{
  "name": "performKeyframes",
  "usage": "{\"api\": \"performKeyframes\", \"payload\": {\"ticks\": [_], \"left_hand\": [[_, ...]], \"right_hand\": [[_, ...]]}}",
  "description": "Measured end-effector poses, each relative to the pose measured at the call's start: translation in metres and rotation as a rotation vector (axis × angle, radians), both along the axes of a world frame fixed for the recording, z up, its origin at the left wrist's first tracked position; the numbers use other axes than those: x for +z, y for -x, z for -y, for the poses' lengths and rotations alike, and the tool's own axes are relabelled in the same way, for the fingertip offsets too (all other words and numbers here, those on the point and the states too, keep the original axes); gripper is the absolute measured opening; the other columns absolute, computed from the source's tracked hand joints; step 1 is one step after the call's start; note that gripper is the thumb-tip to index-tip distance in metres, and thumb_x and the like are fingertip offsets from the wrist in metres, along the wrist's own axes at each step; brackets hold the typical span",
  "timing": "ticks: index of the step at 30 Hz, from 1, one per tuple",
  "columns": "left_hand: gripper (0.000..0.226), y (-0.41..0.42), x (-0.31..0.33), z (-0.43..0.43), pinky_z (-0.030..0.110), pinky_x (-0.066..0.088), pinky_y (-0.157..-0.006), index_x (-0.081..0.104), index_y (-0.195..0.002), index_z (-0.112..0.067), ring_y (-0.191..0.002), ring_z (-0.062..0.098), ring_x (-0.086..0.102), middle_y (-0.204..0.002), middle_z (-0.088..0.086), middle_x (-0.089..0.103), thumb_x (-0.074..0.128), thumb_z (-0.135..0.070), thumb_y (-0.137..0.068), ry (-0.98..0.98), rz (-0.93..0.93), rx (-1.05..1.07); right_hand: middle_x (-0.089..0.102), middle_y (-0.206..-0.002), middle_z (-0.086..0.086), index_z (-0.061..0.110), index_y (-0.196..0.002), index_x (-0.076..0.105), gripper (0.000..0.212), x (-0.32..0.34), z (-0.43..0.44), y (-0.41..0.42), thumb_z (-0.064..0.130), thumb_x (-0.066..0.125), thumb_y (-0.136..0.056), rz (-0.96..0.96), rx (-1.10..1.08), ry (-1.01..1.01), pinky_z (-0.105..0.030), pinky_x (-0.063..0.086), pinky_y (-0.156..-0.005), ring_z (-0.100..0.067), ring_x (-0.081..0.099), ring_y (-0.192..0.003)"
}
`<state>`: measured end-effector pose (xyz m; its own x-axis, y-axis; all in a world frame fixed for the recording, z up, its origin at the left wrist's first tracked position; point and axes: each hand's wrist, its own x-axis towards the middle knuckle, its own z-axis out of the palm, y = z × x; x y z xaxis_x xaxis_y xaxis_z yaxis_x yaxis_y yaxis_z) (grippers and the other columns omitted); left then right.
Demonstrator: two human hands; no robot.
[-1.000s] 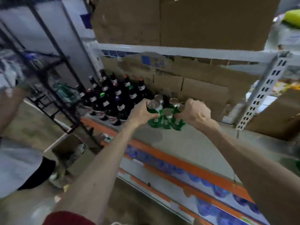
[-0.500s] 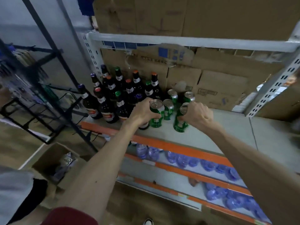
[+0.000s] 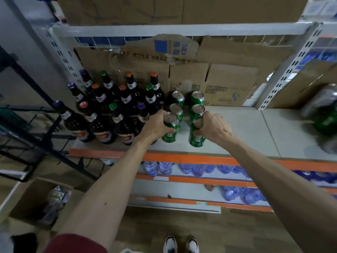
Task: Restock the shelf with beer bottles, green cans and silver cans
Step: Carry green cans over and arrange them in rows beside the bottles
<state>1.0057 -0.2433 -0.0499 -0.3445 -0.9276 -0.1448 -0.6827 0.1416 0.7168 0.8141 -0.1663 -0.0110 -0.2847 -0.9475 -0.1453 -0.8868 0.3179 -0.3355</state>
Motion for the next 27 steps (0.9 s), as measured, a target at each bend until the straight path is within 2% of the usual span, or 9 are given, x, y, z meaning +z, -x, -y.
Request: {"api": "performKeyframes", "payload": {"ticks": [3,5,9,16,19,21,27], "left_hand": [[0.062,0.001,-0.01,0.009,0.025,0.042,-0.08,0.053,-0.125,-0.018,-0.1,0.012,0.057,-0.11,-0.007,0.061,0.085,-0.021,-0.073,-0.025,-0.008,0.007],[0.065,0.003,-0.019,0.014,0.027,0.044,-0.083,0.052,-0.126,-0.02,-0.102,0.013,0.059,-0.112,-0.006,0.062,0.086,-0.02,-0.071,-0.047,0.0,0.012],[0.071,0.006,-0.035,0.02,0.033,0.047,-0.093,0.052,-0.128,-0.018,-0.107,0.016,0.058,-0.119,-0.003,0.061,0.087,-0.022,-0.068,-0.055,0.06,-0.01],[0.072,0.01,-0.052,0.024,0.024,0.039,-0.085,0.05,-0.132,-0.019,-0.102,0.008,0.053,-0.114,-0.008,0.06,0.086,-0.016,-0.069,-0.06,0.02,-0.021],[0.069,0.012,-0.056,0.025,0.026,0.042,-0.086,0.051,-0.129,-0.017,-0.104,0.012,0.055,-0.117,-0.004,0.061,0.085,-0.014,-0.069,-0.076,0.012,-0.02],[0.068,0.013,-0.062,0.024,0.029,0.044,-0.088,0.053,-0.126,-0.017,-0.107,0.016,0.057,-0.118,-0.002,0.062,0.086,-0.012,-0.067,-0.064,-0.004,0.003],[0.069,0.016,-0.067,0.022,0.023,0.038,-0.086,0.051,-0.128,-0.016,-0.11,0.016,0.056,-0.117,-0.003,0.06,0.085,-0.007,-0.068,-0.073,-0.044,-0.005]], "right_hand": [[0.059,-0.1,-0.013,0.007,-0.121,0.047,0.052,-0.012,0.009,-0.002,0.029,0.074,-0.083,-0.008,-0.007,-0.004,-0.037,0.042,-0.068,-0.033,0.056,-0.099],[0.058,-0.095,-0.012,0.007,-0.124,0.045,0.058,-0.021,0.015,-0.003,0.031,0.076,-0.082,-0.006,0.0,-0.007,-0.038,0.047,-0.069,-0.034,0.056,-0.103],[0.062,-0.104,-0.015,0.006,-0.125,0.046,0.062,-0.036,0.022,-0.003,0.035,0.077,-0.08,-0.017,0.0,-0.037,-0.039,0.045,-0.072,-0.033,0.054,-0.108],[0.064,-0.104,-0.015,0.007,-0.119,0.05,0.056,-0.054,0.031,0.002,0.034,0.078,-0.078,-0.024,-0.001,-0.034,-0.038,0.045,-0.075,-0.032,0.052,-0.111],[0.065,-0.103,-0.014,0.008,-0.12,0.05,0.056,-0.06,0.033,0.005,0.034,0.077,-0.078,-0.018,0.012,-0.024,-0.036,0.043,-0.071,-0.032,0.051,-0.11],[0.066,-0.103,-0.014,0.009,-0.121,0.05,0.057,-0.067,0.032,0.006,0.033,0.077,-0.078,-0.01,0.022,-0.024,-0.038,0.047,-0.073,-0.032,0.052,-0.109],[0.062,-0.111,-0.012,0.009,-0.121,0.047,0.056,-0.075,0.033,0.01,0.029,0.078,-0.078,0.018,0.084,-0.045,-0.042,0.047,-0.076,-0.032,0.048,-0.112]]}}
